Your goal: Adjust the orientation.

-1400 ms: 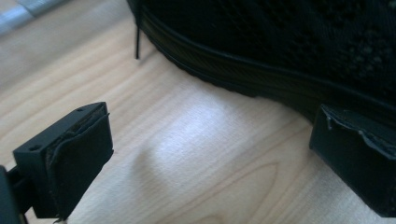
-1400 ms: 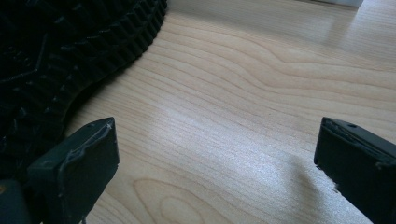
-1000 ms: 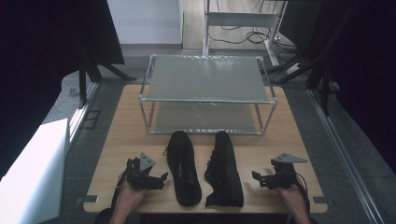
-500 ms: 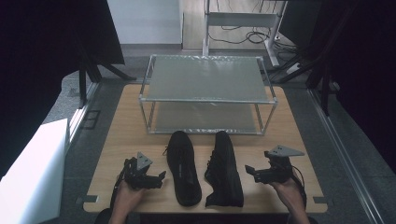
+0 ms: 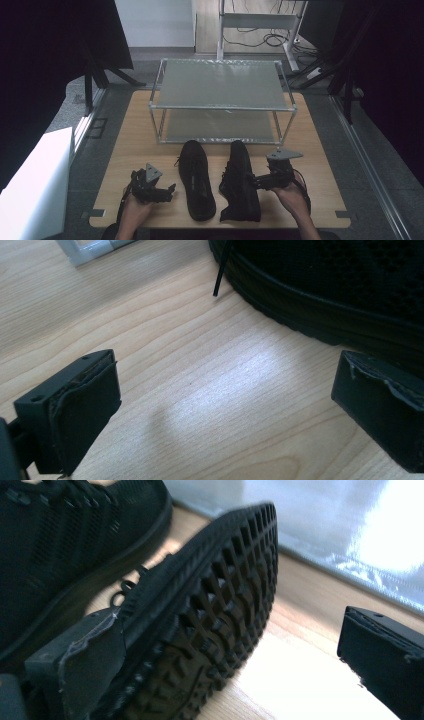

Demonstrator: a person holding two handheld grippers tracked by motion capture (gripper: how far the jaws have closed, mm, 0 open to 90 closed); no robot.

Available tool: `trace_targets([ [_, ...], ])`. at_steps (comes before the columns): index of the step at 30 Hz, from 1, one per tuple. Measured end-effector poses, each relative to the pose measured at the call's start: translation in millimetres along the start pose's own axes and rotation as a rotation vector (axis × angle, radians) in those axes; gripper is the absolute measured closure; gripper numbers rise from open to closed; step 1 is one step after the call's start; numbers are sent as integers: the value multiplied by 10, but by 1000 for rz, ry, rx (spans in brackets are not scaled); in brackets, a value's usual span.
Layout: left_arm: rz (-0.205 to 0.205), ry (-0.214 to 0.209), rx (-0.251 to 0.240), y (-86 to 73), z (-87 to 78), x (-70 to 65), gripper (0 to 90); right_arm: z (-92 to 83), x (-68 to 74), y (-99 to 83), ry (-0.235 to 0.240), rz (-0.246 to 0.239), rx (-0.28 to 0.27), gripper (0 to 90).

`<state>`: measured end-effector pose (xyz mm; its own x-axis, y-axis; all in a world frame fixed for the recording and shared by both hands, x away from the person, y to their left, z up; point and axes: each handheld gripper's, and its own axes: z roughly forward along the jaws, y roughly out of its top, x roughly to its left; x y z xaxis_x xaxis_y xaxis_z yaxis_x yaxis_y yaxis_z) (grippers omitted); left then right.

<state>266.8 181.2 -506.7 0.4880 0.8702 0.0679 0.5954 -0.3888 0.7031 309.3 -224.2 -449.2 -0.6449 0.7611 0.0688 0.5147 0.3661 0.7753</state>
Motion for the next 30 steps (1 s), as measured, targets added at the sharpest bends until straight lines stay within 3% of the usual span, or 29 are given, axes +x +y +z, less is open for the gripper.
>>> trace_targets([
  [7,5,3,6,-1,2,-6,0,-44,-42,-35,-14,14,-5,0],
  [12,4,14,23,-6,13,1,0,-120,-131,-126,-20,78,-38,0],
  [17,-3,18,16,-4,14,5,0,-272,-262,-209,-76,101,-53,5],
  [20,2,18,23,2,26,-8,0,-389,-363,-318,-108,127,-62,65],
  [30,5,20,23,5,27,-15,0,-454,-572,-547,-198,160,-17,137],
])
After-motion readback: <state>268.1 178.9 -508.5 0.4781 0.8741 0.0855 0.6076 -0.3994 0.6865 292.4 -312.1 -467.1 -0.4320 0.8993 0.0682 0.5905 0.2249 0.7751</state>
